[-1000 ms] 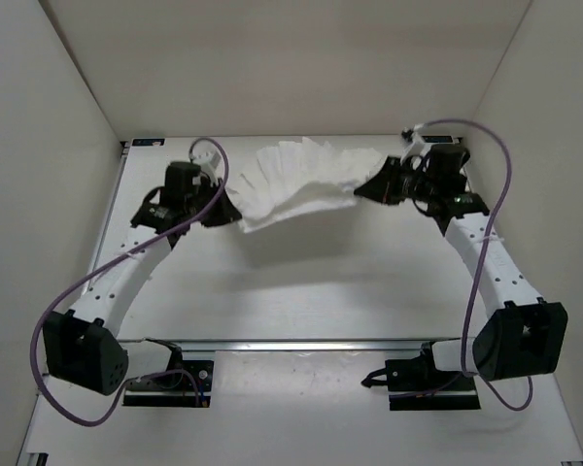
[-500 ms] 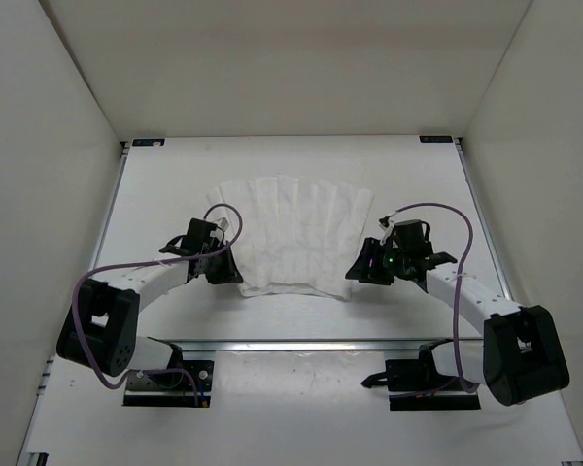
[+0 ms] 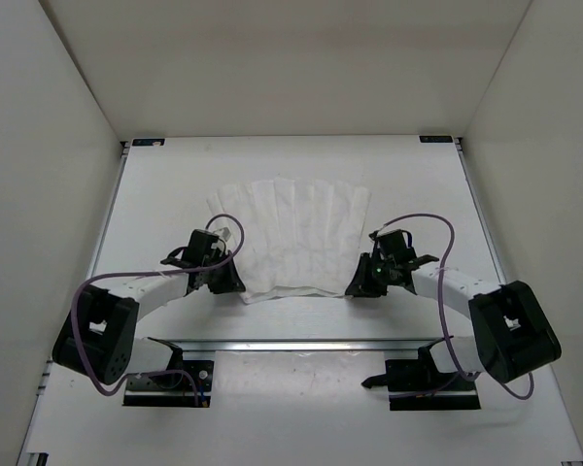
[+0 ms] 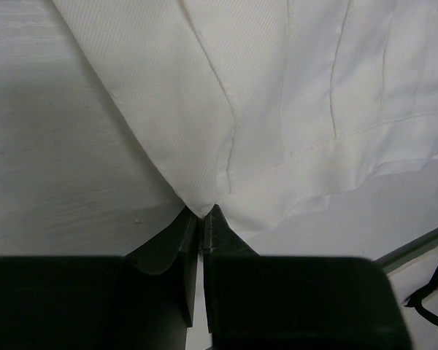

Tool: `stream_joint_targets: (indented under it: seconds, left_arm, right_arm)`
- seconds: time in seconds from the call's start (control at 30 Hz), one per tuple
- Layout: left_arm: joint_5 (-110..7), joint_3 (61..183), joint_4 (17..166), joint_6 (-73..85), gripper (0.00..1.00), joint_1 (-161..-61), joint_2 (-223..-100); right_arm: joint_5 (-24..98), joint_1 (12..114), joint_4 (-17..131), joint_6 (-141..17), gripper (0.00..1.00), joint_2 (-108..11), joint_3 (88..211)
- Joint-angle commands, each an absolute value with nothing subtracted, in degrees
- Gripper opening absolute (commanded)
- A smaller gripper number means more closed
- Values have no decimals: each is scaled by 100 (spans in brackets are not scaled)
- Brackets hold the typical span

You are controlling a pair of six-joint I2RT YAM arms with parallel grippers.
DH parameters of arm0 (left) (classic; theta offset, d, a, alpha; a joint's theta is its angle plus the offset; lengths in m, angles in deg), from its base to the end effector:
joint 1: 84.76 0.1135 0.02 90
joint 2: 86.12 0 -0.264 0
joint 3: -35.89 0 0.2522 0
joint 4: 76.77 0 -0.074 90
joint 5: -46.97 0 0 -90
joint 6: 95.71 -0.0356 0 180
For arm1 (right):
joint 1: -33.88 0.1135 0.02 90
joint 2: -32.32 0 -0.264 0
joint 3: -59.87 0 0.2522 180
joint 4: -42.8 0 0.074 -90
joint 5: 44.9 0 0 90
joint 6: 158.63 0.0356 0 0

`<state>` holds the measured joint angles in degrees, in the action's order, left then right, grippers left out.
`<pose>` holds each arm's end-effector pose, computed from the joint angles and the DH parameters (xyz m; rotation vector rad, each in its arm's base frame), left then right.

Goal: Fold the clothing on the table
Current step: Flatten the skirt out

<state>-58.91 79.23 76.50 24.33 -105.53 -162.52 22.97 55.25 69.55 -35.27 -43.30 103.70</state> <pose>0.2058 -0.0885 0.1390 -0.1172 2.7074 -0.6548 0.2043 0.0943 0.1451 0.1347 2.7126 0.8221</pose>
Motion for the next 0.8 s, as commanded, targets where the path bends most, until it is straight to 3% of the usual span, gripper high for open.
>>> stream_joint_targets:
  seconds: [0.0, 0.1, 0.23, 0.5, 0.77]
  left_arm:
    - [-5877, 7778, 7611, 2417, 10, -10532, -15995]
    - [-5885, 7873, 7488, 2374, 0, -10471, -15864]
    - [-5903, 8514, 6979, 2277, 0, -10348, -15442]
    - [-5859, 11728, 5582, 2443, 0, -10190, -14405]
    - [-5973, 13323, 4782, 2426, 0, -10260, -14746]
  right_arm:
    - [2620, 5568, 6869, -3506, 1, -4555, 10439]
    - [2752, 5515, 7079, -3672, 0, -4477, 10798]
    - [2262, 5383, 7483, -4260, 0, -3854, 11546]
    - [1752, 5313, 8732, -4912, 0, -2596, 14253]
    - [1161, 4901, 9005, -5018, 0, -2420, 15406]
